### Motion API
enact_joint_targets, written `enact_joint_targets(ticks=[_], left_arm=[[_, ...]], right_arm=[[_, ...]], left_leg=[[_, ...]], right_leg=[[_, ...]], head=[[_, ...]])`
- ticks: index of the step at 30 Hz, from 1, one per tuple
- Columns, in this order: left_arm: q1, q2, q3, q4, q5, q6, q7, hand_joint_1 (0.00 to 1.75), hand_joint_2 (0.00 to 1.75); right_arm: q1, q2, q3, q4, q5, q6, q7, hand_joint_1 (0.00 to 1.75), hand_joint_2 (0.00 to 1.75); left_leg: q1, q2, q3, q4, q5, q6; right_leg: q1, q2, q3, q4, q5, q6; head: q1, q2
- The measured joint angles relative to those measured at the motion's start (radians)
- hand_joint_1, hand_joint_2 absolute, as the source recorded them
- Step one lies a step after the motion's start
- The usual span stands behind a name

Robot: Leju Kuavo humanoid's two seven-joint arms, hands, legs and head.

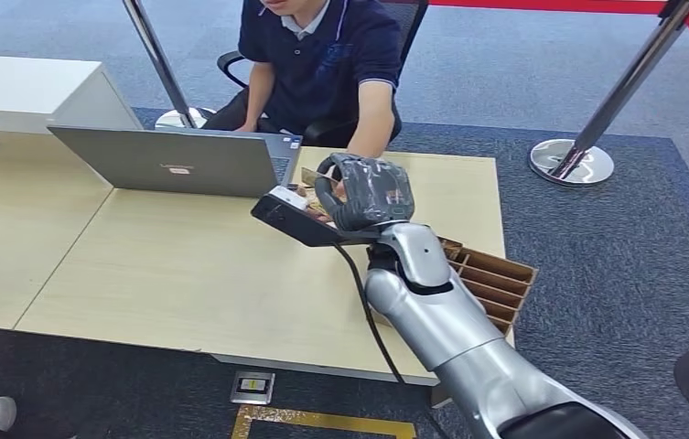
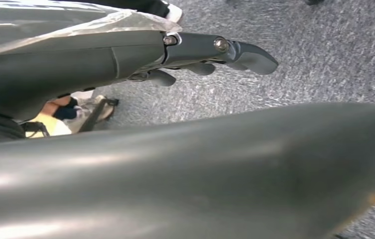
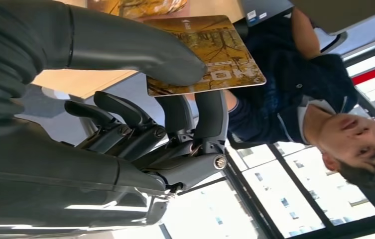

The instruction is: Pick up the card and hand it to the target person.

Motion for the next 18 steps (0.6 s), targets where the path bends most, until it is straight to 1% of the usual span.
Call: enact_joint_targets(ticks=[1, 3, 4, 5, 7, 8, 12, 18], left_arm=[[0.0, 0.0, 0.0, 0.0, -0.006, -0.001, 0.0, 0.0, 0.0], [-0.002, 0.0, 0.0, 0.0, -0.013, -0.004, -0.001, 0.0, 0.0], [-0.002, 0.0, 0.0, 0.0, -0.015, -0.005, -0.002, 0.0, 0.0], [-0.003, 0.0, 0.0, 0.0, -0.016, -0.006, -0.004, 0.0, 0.0], [-0.004, 0.0, 0.0, 0.0, -0.018, -0.008, -0.007, 0.0, 0.0], [-0.004, 0.0, 0.0, 0.0, -0.019, -0.008, -0.008, 0.0, 0.0], [-0.006, 0.0, 0.0, 0.0, -0.019, -0.008, -0.008, 0.0, 0.0], [-0.007, 0.0, 0.0, 0.0, -0.013, -0.007, -0.005, 0.0, 0.0]], right_arm=[[-0.007, 0.0, 0.0, 0.012, 0.007, -0.007, 0.005, 1.75, 1.75], [-0.018, 0.0, 0.0, 0.035, 0.021, -0.014, 0.014, 1.69, 1.75], [-0.023, 0.0, -0.001, 0.046, 0.026, -0.013, 0.019, 1.45, 1.75], [-0.028, 0.0, -0.001, 0.055, 0.029, -0.011, 0.026, 1.01, 1.75], [-0.037, 0.0, -0.002, 0.074, 0.031, -0.004, 0.043, 0.19, 1.75], [-0.041, 0.0, -0.002, 0.083, 0.031, 0.0, 0.054, 0.0, 1.75], [-0.052, -0.001, -0.008, 0.113, 0.028, 0.014, 0.097, 0.0, 0.0], [-0.052, -0.001, -0.031, 0.141, 0.012, -0.005, 0.075, 0.0, 0.0]], left_leg=[[0.0, 0.0, 0.0, 0.0, 0.0, 0.0], [0.0, 0.0, 0.0, 0.0, 0.0, 0.0], [0.0, 0.0, 0.0, 0.0, 0.0, 0.0], [0.0, 0.0, 0.0, 0.0, 0.0, 0.0], [0.0, 0.0, 0.0, 0.0, 0.0, 0.0], [0.0, 0.0, 0.0, 0.0, 0.0, 0.0], [0.0, 0.0, 0.0, 0.0, 0.0, 0.0], [0.0, 0.0, 0.0, 0.0, 0.0, 0.0]], right_leg=[[0.0, 0.0, 0.0, 0.0, 0.0, 0.0], [0.0, 0.0, 0.0, 0.0, 0.0, 0.0], [0.0, 0.0, 0.0, 0.0, 0.0, 0.0], [0.0, 0.0, 0.0, 0.0, 0.0, 0.0], [0.0, 0.0, 0.0, 0.0, 0.0, 0.0], [0.0, 0.0, 0.0, 0.0, 0.0, 0.0], [0.0, 0.0, 0.0, 0.0, 0.0, 0.0], [0.0, 0.0, 0.0, 0.0, 0.0, 0.0]], head=[[0.0, 0.0], [0.0, 0.0], [0.0, 0.0], [0.0, 0.0], [0.0, 0.0], [0.0, 0.0], [0.0, 0.0], [0.0, 0.0]])
